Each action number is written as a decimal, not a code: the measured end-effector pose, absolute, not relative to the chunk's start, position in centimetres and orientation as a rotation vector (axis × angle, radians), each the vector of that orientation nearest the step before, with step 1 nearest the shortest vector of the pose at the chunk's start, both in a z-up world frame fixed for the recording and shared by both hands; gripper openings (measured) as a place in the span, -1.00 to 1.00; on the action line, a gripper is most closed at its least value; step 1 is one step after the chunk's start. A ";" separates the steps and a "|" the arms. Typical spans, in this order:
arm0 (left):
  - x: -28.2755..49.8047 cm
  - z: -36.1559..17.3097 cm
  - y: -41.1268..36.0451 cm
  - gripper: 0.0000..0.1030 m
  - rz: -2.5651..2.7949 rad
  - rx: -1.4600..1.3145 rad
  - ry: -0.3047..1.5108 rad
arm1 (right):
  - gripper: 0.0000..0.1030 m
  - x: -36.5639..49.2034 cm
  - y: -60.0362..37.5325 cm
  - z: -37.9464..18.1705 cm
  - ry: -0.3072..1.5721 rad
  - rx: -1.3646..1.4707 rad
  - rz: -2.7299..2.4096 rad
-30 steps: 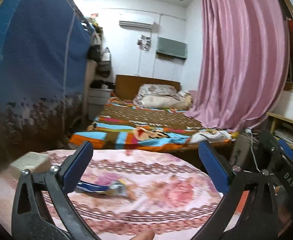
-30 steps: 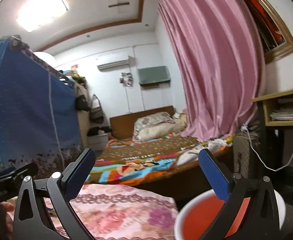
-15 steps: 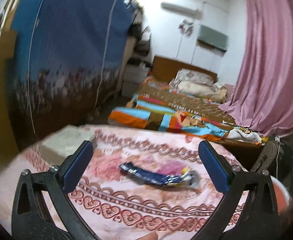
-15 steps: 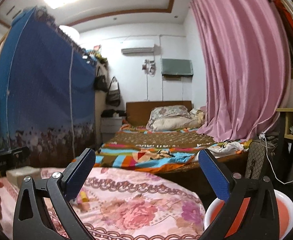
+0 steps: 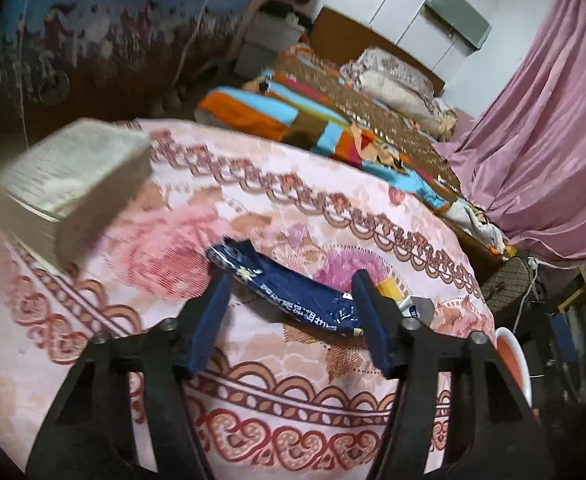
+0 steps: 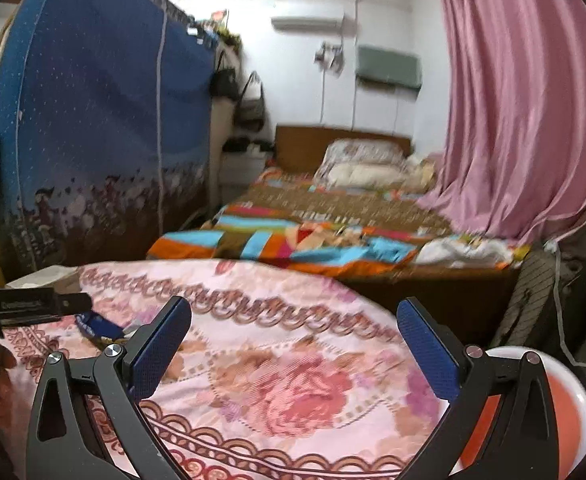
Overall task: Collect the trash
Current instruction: 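Grasp the blue printed wrapper with the left tool while the right tool grasps the yellow cylinder, then carry the blue wrapper and yellow cylinder over the orange bucket with both tools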
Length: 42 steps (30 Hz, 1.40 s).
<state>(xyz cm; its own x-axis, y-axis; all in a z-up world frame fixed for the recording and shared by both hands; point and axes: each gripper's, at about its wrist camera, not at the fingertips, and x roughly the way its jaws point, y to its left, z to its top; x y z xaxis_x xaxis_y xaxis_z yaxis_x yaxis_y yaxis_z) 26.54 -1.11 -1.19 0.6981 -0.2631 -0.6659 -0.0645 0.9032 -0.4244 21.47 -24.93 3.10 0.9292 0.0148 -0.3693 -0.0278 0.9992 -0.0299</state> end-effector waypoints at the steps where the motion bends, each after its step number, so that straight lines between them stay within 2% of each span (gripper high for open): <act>1: 26.9 -1.6 -1.0 -0.36 -0.118 -0.454 0.818 | 0.96 22.2 -24.8 2.8 0.409 -0.024 0.039; 3: 27.6 -2.4 -1.1 -0.67 -0.129 -0.480 0.865 | 0.63 23.4 -24.4 2.3 0.462 -0.012 0.065; 4: 27.8 -2.6 -1.1 -0.73 -0.131 -0.485 0.872 | 0.55 24.1 -24.0 2.1 0.493 -0.008 0.079; 6: 28.0 -2.6 -0.9 -1.00 -0.168 -0.507 0.867 | 0.38 24.9 -23.4 1.6 0.539 -0.003 0.110; 10: 27.7 -1.8 -0.5 -1.00 -0.186 -0.513 0.822 | 0.19 25.6 -22.1 1.1 0.596 0.009 0.192; 13: 27.4 -1.2 -0.6 -1.00 -0.180 -0.483 0.796 | -0.05 26.4 -20.8 0.6 0.638 -0.011 0.240; 15: 27.2 -0.9 -0.7 -1.00 -0.174 -0.463 0.783 | -0.29 26.9 -20.1 0.4 0.667 -0.025 0.278; 20: 27.3 -0.6 -0.8 -1.00 -0.162 -0.424 0.763 | -0.38 28.5 -18.1 -0.6 0.750 -0.054 0.380; 22: 27.3 -0.4 -0.6 -1.00 -0.160 -0.414 0.758 | -0.48 29.0 -17.9 -1.0 0.778 -0.055 0.387; 24: 27.2 -0.4 -0.8 -1.00 -0.158 -0.399 0.750 | -0.70 29.6 -17.7 -1.5 0.812 -0.049 0.398; 25: 27.1 -0.3 -0.8 -1.00 -0.158 -0.393 0.746 | -0.74 29.6 -17.7 -1.6 0.820 -0.048 0.400; 31: 26.0 0.8 -1.5 -1.00 -0.178 -0.330 0.674 | -0.74 27.9 -18.1 -0.7 0.747 -0.050 0.394; 42: 21.8 3.1 -3.3 -1.00 -0.225 -0.178 0.463 | -0.74 20.6 -19.9 3.1 0.395 -0.042 0.319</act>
<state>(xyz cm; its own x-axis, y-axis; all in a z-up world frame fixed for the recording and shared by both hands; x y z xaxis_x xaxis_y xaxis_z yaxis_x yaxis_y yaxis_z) 21.80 -3.29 3.13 0.8706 -0.2538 -0.4214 0.1735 0.9600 -0.2197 20.60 -19.88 3.08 0.8741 0.2969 -0.3844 -0.3133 0.9494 0.0208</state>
